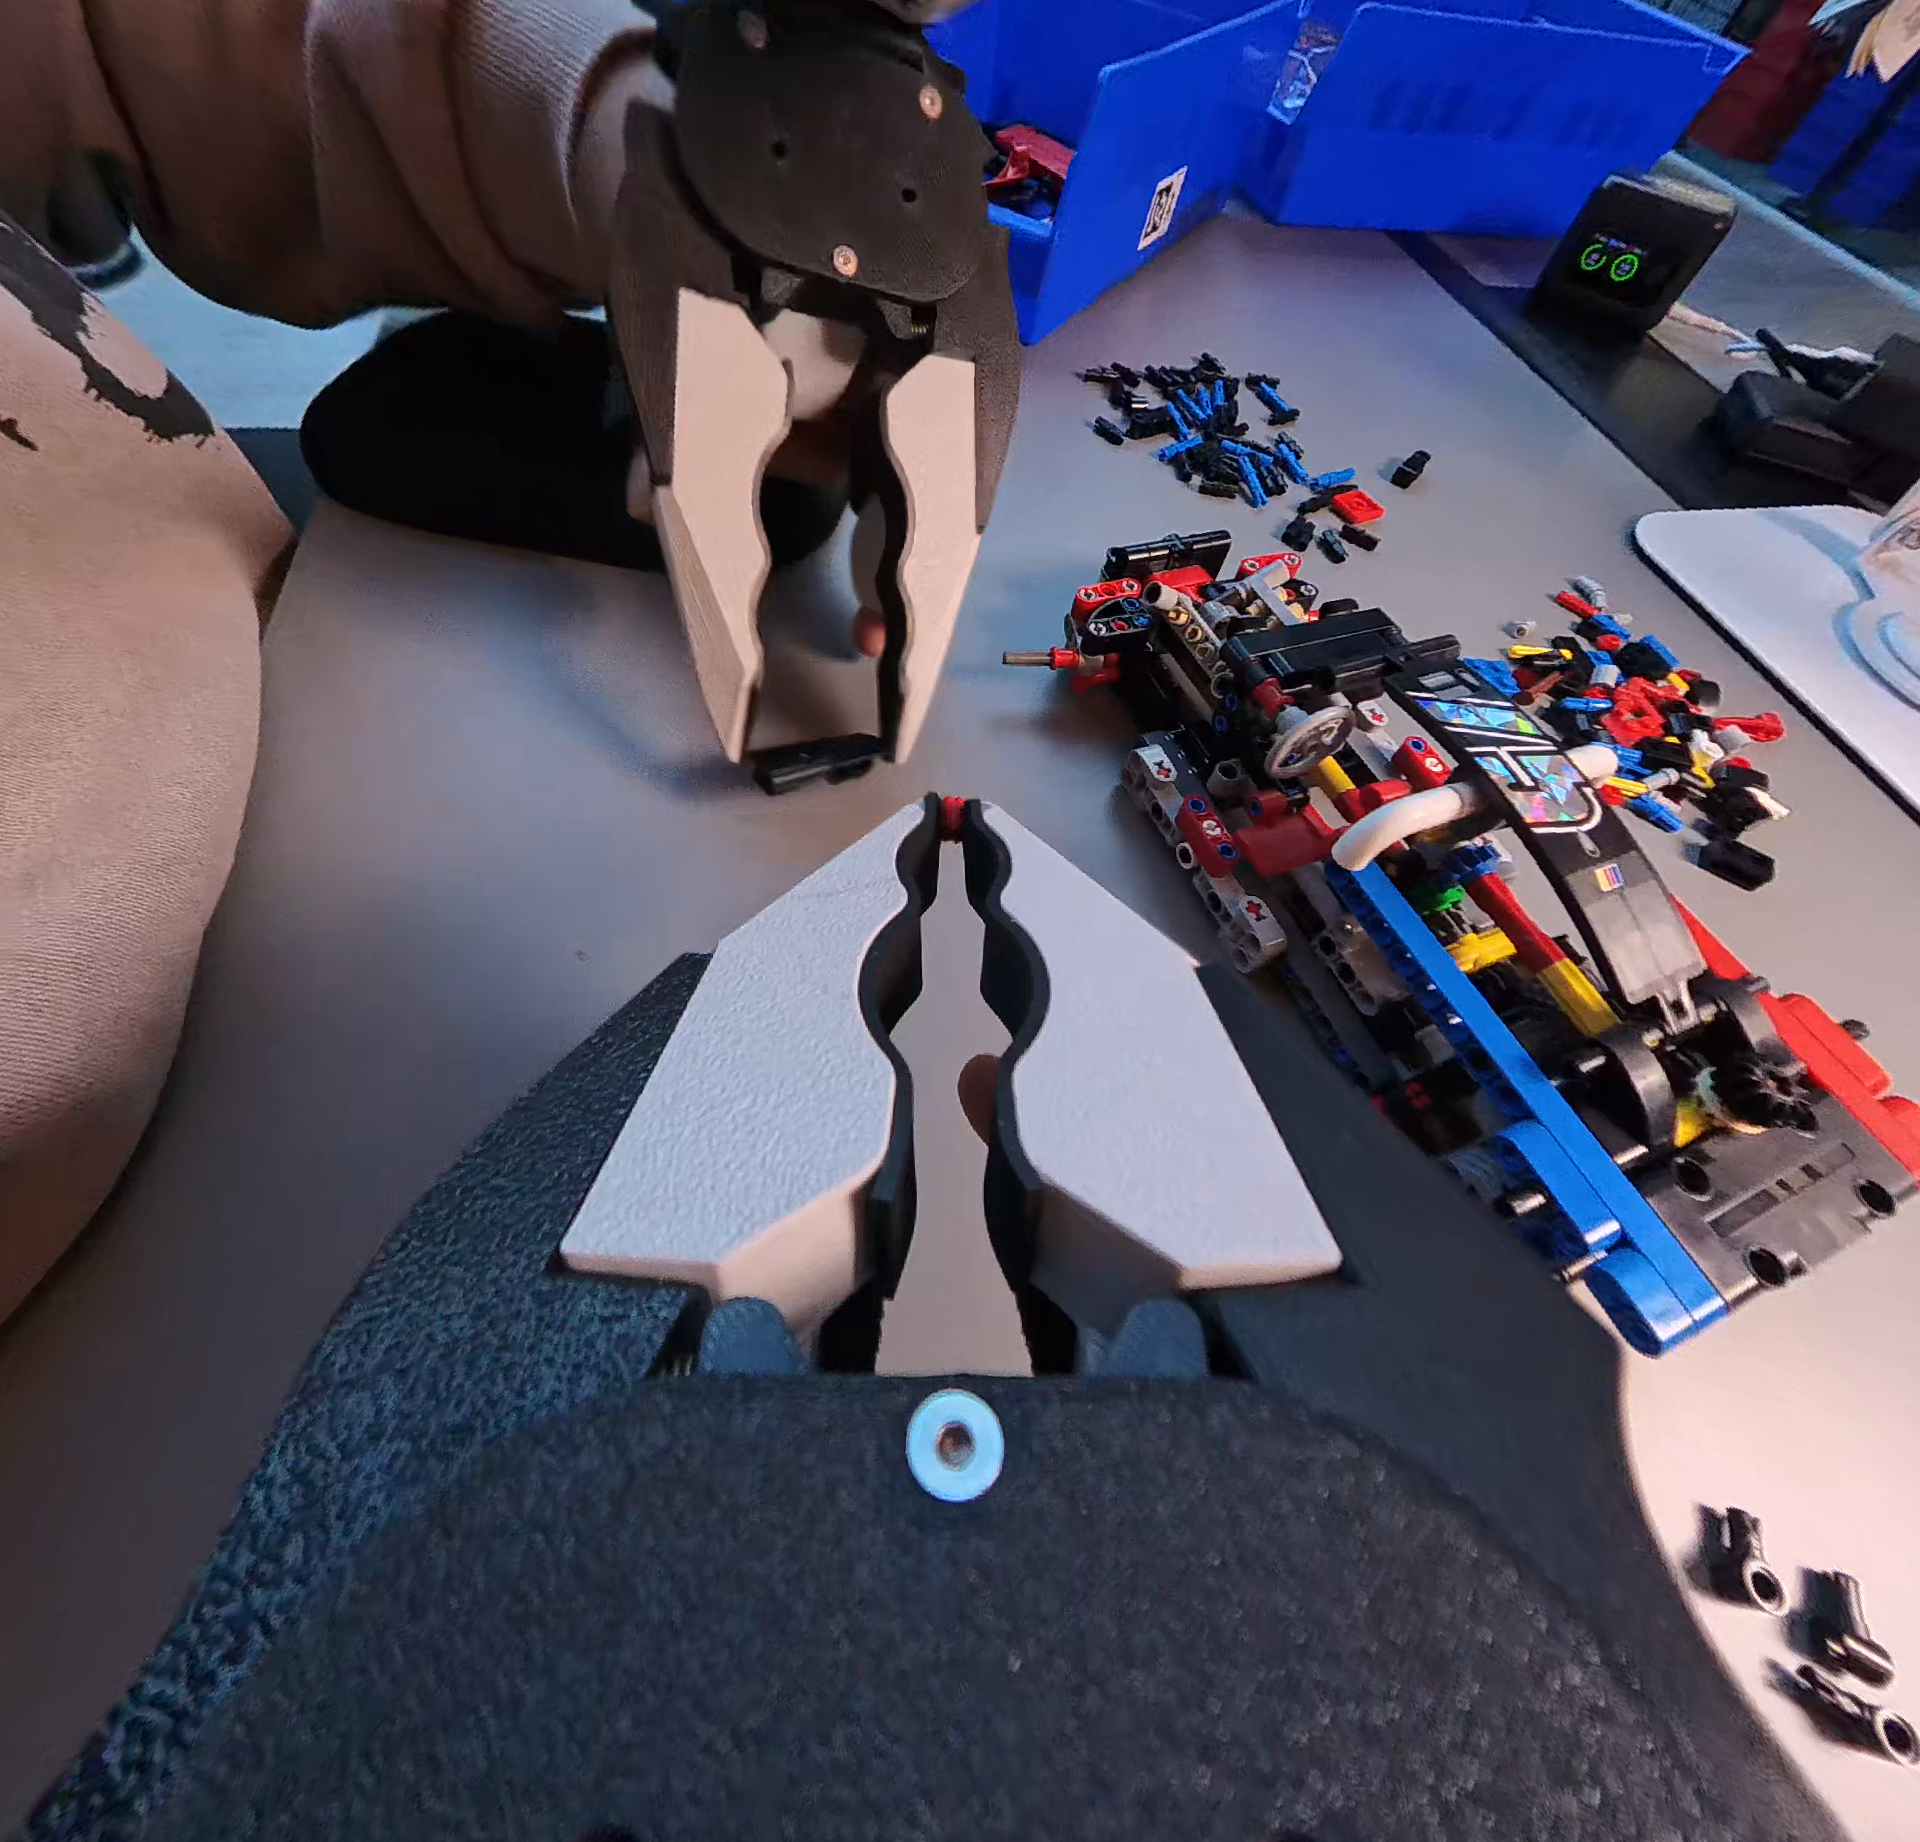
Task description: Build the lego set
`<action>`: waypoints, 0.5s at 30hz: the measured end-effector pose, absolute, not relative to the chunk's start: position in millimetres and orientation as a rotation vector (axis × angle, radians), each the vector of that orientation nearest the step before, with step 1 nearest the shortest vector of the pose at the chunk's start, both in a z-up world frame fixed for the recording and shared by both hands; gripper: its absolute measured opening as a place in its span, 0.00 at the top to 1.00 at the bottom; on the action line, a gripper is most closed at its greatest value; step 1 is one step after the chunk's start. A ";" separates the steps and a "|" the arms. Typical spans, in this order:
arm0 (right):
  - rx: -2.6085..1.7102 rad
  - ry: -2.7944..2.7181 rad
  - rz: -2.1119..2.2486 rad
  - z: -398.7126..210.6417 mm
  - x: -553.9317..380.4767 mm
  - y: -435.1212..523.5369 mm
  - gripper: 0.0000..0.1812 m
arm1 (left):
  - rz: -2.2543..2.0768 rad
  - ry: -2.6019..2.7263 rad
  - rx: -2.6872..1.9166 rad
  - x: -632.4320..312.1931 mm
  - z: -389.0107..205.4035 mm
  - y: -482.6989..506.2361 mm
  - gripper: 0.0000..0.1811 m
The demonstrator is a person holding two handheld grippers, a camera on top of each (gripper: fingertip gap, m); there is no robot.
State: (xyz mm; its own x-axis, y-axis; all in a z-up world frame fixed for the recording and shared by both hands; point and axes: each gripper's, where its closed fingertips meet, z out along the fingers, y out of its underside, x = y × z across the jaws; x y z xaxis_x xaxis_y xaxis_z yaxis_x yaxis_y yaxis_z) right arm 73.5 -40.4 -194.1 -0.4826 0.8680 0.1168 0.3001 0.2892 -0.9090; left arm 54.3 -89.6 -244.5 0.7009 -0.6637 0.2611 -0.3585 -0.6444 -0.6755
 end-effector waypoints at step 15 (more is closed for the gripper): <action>-1.064 -1.929 1.178 -195.1 74.3 -36.7 0.99 | -0.386 0.807 -2.291 15.3 -243.0 -74.6 0.81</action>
State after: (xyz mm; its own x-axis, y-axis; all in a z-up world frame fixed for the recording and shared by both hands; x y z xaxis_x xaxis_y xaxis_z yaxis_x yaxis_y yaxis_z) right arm 74.3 -36.7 -195.1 -0.4733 0.8750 0.1019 0.3093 0.2734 -0.9108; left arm 15.3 -74.6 -243.0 0.7652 -0.6416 0.0529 -0.4439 -0.5854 -0.6785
